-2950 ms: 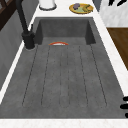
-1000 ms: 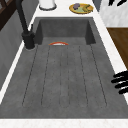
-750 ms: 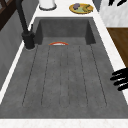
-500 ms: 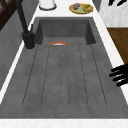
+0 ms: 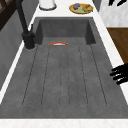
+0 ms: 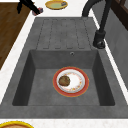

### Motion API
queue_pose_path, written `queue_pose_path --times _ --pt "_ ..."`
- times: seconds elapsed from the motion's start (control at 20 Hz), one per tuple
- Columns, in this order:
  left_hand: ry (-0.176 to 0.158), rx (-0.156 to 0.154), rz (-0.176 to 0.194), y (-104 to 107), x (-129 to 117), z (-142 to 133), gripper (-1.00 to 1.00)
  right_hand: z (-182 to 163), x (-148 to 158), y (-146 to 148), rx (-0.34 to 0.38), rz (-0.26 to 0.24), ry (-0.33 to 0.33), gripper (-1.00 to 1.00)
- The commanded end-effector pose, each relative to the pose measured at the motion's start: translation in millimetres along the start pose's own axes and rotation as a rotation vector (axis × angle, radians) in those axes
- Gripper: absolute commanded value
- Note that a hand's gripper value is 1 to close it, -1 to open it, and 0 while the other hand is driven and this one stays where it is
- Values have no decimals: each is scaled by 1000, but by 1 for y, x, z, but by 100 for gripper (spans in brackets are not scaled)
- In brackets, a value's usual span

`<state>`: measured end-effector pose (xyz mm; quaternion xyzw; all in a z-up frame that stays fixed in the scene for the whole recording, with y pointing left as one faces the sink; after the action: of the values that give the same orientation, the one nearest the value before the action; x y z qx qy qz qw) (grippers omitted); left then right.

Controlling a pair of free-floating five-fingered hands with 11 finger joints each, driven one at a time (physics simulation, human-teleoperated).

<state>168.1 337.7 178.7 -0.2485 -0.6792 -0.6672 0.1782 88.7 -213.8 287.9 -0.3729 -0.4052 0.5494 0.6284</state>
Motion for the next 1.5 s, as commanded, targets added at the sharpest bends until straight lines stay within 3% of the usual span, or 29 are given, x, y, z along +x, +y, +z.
queue_pose_path --times 0.0,0.1,0.2,0.35,0.55,0.75,1.1,1.25,1.45 --pt "75 31 -3 -9 -1 -12 -100 0 0 0 0 0 0 0" --pt "81 21 -23 -8 -1 -17 -100 0 0 0 0 0 0 0" --pt "97 30 -33 -8 -2 -19 -100 0 0 0 0 0 0 0" --pt "116 46 -31 -8 -2 -19 -100 0 0 0 0 0 0 0" --pt "117 44 -28 -9 -2 -24 -100 0 0 0 0 0 0 0" --pt "121 51 -8 -21 -2 -29 -100 0 0 0 0 0 0 0" --pt "125 38 -7 -43 -6 -40 -100 0 0 0 0 0 0 0" --pt "145 46 -22 -43 -8 -40 -100 0 0 0 0 0 0 0" --pt "136 6 -29 -43 -8 -50 -100 0 0 0 0 0 0 0"
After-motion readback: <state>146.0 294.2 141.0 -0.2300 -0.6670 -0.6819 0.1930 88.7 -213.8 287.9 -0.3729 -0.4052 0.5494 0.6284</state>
